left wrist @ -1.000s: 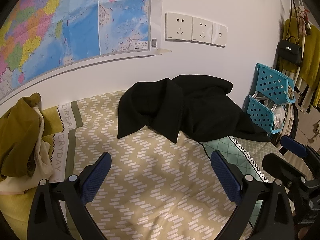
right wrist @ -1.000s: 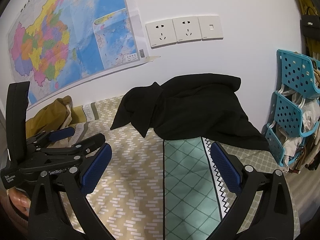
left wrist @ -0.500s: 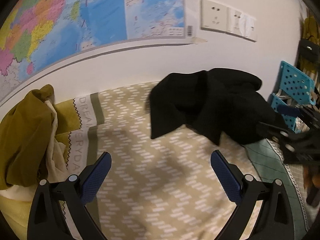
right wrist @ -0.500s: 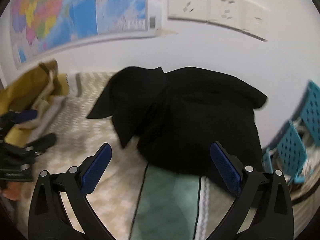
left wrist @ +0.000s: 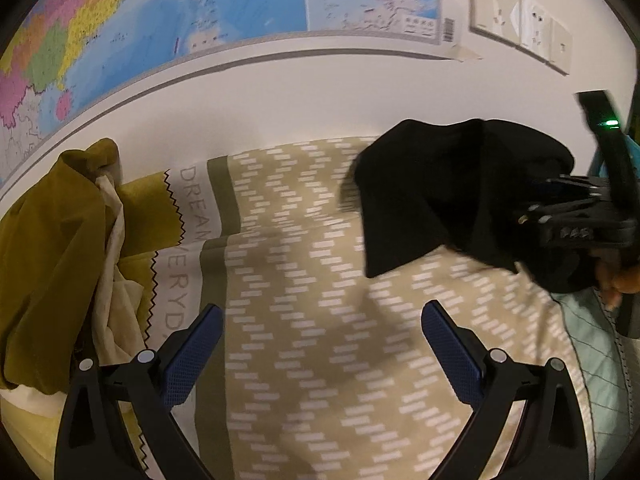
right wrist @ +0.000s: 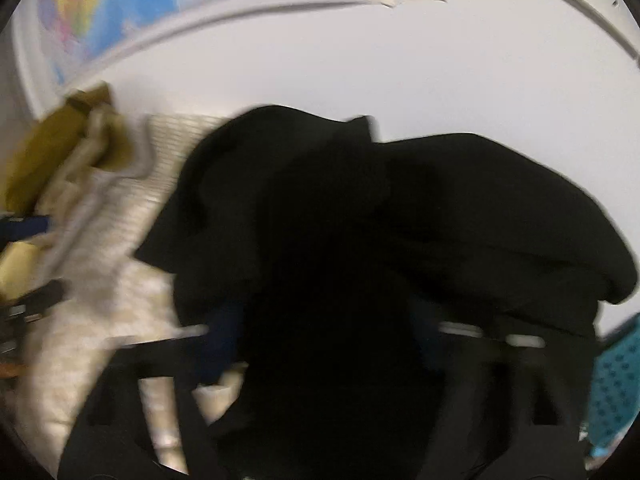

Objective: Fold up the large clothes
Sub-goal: 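Grasp the black jacket with the right tool and lift it off the bed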

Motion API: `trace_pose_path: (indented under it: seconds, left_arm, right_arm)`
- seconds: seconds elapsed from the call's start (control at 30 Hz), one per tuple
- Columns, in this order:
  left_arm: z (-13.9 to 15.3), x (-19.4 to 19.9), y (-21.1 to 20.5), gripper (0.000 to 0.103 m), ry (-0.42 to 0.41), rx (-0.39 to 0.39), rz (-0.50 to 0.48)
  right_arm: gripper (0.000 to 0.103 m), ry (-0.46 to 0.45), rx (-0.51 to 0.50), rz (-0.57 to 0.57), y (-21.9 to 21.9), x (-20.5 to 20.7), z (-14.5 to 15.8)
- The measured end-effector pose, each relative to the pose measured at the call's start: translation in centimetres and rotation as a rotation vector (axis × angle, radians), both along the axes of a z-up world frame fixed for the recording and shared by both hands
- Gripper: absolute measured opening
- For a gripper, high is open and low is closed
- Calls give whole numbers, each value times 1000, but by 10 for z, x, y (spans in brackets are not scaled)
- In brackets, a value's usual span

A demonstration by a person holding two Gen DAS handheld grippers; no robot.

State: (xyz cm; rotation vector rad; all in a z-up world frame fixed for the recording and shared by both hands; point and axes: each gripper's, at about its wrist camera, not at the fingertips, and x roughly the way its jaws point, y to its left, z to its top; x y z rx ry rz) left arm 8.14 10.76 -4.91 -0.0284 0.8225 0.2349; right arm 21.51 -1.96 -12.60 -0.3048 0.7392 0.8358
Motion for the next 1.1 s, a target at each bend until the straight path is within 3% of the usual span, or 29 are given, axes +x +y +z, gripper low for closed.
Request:
trace_pose_path:
  seconds: [0.03,0.1,0.2,0.27,0.3,0.33,0.4,0.43,0.5,0.53,0.57,0.6,0.63,0.77,0.9,1.0,1.03,1.1]
  left_arm:
    - [-2,2,3,96,3,1,7]
    - [-3,4,9,96,9,2,16]
    - [-5,8,18,96,7,16,30]
    - [-6,12,22,96,8,26,37]
    - [-7,15,24,96,11,34,40]
    - [-8,18,26,96,10,45,41]
    - [-8,20,27,96,9,59,42]
    - [-7,22,29,96,7,59,39]
    - [-6,26,29,96,6,64,29]
    - [-5,28,29,96,2,71,19]
    - [-4,29,29,96,-3,76,12]
    - [-2,31,29,96,-14,84,-2]
    - [1,33,29,96,-24,90,-20]
    - [11,42,24,96,-83,87,-105]
    - [22,59,1,96,-153,43,-284]
    - [27,67,-30,96,-211,6,-479]
    - [25,69,-43,96,-219,11,-563]
    - [20,68,-64,96,-240,40,-643]
  right_arm:
    - [25,-15,-11,14,-3,-7,5]
    - [9,-64,-13,29,-15,-26,19]
    - [10,-124,78,51,-47,-55,47]
    - [22,-140,48,48,-56,-65,45]
    - [36,-126,27,43,-55,-65,40]
    - [60,-105,15,49,-52,-64,34]
    - [82,-130,-22,14,-41,-64,19]
    - [81,-126,-23,14,-35,-61,13]
    - [74,-116,-13,21,-22,-56,6]
    - [48,-128,-31,18,-16,-53,4]
    - [31,-132,-59,9,-10,-50,2]
    - [18,-113,-62,-3,-10,-47,5]
    - [13,-128,-48,-12,-11,-48,11]
    - [9,-296,57,-69,-56,-72,77]
    - [8,-431,123,-157,-107,-91,140]
    - [8,-465,148,-190,-131,-98,166]
    - [8,-463,158,-194,-134,-99,170]
    - [8,-467,164,-214,-142,-100,175]
